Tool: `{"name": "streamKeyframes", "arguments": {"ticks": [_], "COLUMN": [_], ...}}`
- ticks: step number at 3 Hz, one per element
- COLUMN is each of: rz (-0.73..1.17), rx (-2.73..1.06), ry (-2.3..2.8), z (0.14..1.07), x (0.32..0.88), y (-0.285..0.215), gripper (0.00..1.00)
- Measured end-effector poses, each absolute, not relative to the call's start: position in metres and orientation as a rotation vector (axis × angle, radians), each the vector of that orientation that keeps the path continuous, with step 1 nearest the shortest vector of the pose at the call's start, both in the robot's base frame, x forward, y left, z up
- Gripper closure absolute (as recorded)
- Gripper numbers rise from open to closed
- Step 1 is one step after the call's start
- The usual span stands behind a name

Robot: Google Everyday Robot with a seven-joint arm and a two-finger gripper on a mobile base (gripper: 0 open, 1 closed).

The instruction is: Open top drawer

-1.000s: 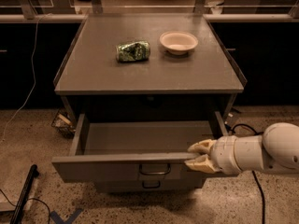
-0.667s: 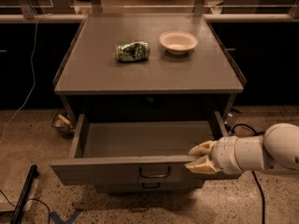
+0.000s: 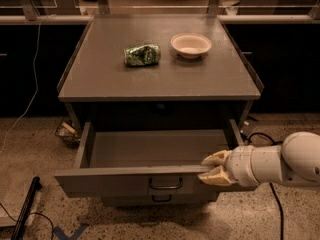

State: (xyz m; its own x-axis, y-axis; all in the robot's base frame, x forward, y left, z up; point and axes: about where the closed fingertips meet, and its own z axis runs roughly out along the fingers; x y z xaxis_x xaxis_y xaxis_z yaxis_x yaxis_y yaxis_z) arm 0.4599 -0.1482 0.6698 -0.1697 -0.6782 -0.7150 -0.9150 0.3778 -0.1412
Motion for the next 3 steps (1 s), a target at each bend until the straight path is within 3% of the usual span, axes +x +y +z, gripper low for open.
{"name": "streamKeyframes", "arguments": {"ticks": [2,3], "rz": [0.422,0.422], "rx": [-1.374,-1.374], "ry": [1.924,1.924], "z": [0.6698,0.6698], "x": [0.4599,0.4599], "y": [-0.1482,-0.1481], "gripper": [0.13,0.0]}}
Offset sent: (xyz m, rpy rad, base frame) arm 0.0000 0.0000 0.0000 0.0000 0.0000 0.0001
